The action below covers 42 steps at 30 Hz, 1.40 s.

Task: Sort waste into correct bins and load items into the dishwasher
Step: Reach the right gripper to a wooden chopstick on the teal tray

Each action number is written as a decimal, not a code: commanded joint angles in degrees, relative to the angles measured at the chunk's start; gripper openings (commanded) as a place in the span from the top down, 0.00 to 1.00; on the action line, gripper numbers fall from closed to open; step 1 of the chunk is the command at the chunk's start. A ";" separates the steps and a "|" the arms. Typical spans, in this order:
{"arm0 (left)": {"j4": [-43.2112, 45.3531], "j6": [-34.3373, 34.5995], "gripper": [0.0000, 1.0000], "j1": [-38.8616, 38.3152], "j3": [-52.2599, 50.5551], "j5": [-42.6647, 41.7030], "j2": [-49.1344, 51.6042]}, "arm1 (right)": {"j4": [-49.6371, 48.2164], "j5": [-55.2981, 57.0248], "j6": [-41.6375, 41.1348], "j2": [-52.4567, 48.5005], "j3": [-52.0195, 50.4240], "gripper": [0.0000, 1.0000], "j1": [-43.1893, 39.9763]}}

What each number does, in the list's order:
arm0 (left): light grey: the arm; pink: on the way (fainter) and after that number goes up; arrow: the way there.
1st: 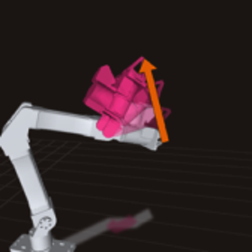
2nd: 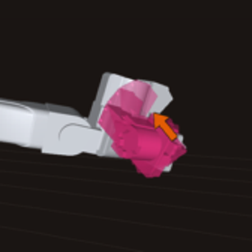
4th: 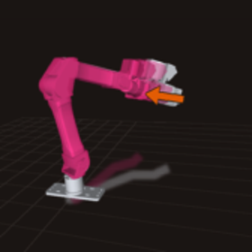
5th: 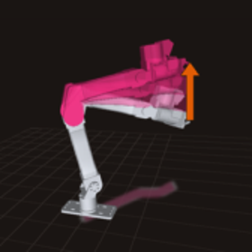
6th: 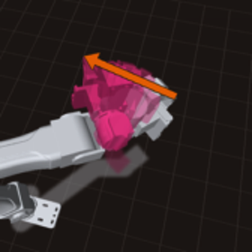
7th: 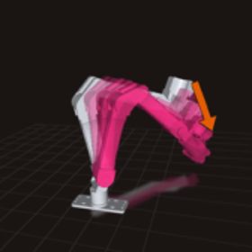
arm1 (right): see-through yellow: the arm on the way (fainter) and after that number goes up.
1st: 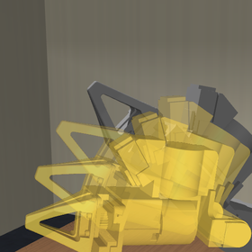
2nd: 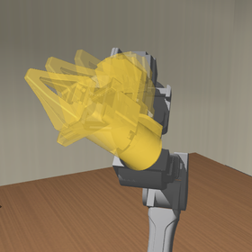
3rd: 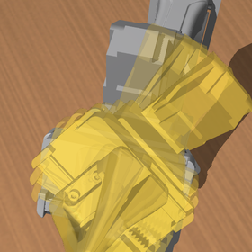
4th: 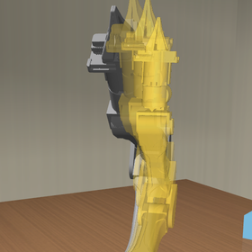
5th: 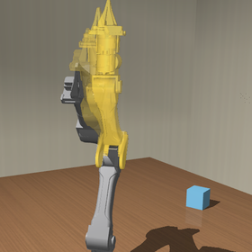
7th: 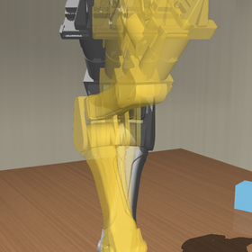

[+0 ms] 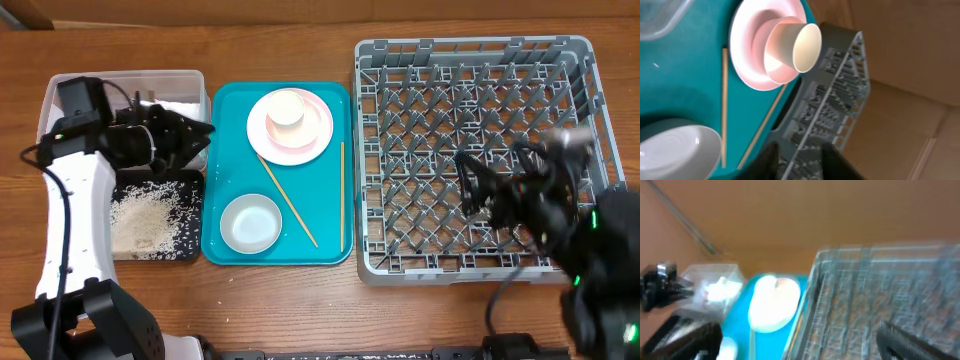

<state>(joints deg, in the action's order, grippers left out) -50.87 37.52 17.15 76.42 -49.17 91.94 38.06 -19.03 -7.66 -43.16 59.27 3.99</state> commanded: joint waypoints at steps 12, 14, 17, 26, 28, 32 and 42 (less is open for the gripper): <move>-0.68 -4.11 0.82 1.27 1.03 -6.43 -0.57 | 2.29 -17.25 -4.07 -38.56 12.59 0.01 21.73; -0.79 -4.15 0.81 1.27 1.03 -6.40 -0.57 | 1.57 -10.38 -4.07 -40.92 12.59 0.00 26.18; -1.25 -4.39 0.79 1.27 1.03 -6.32 -0.57 | 0.00 -1.09 -4.04 -42.93 12.59 0.00 31.19; -1.51 -4.72 0.60 1.20 1.03 -1.79 -0.57 | -2.34 9.31 -4.68 -43.23 12.59 0.01 37.53; -1.53 -4.72 0.51 1.20 1.03 -0.20 -0.57 | -2.54 4.04 -4.74 -43.23 12.59 0.00 37.53; -1.53 -4.72 0.36 1.20 1.03 3.43 -0.57 | -5.79 -1.01 -4.74 -43.87 12.46 0.16 37.66; -1.55 -4.74 0.00 1.20 1.03 12.39 -0.57 | -5.05 8.09 -4.72 -48.98 12.33 0.72 40.50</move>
<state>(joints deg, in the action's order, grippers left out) -52.49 33.69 18.26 76.47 -41.74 91.92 32.80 -14.94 -12.38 -90.30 70.87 42.98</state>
